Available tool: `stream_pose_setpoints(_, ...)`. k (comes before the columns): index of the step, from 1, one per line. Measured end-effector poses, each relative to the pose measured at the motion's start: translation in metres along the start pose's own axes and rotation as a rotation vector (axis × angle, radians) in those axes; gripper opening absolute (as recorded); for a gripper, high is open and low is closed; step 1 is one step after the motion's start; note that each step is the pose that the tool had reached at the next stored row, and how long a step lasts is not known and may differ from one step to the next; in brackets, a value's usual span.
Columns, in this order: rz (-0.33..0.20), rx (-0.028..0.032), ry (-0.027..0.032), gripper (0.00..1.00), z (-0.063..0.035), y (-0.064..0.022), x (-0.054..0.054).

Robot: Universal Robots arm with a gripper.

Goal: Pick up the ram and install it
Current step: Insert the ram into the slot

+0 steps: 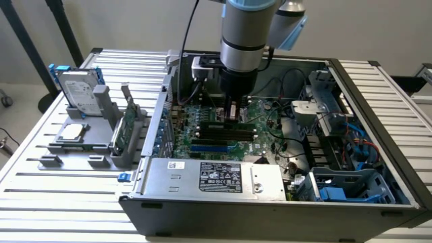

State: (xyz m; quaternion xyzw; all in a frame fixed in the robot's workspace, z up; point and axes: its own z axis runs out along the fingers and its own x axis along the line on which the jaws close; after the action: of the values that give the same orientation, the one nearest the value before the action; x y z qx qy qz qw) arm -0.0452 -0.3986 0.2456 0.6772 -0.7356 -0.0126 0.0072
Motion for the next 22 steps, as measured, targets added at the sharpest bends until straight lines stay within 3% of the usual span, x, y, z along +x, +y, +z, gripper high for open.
stream_pose_setpoints(12,0.000,0.0002,0.0024,0.14,0.0073,-0.0005,0.0001)
stream_pose_setpoints(18,0.000,0.0012,0.0141,0.14,0.0082,-0.0008,0.0001)
stream_pose_setpoints(22,0.000,0.0013,0.0151,0.14,0.0096,-0.0009,0.0000)
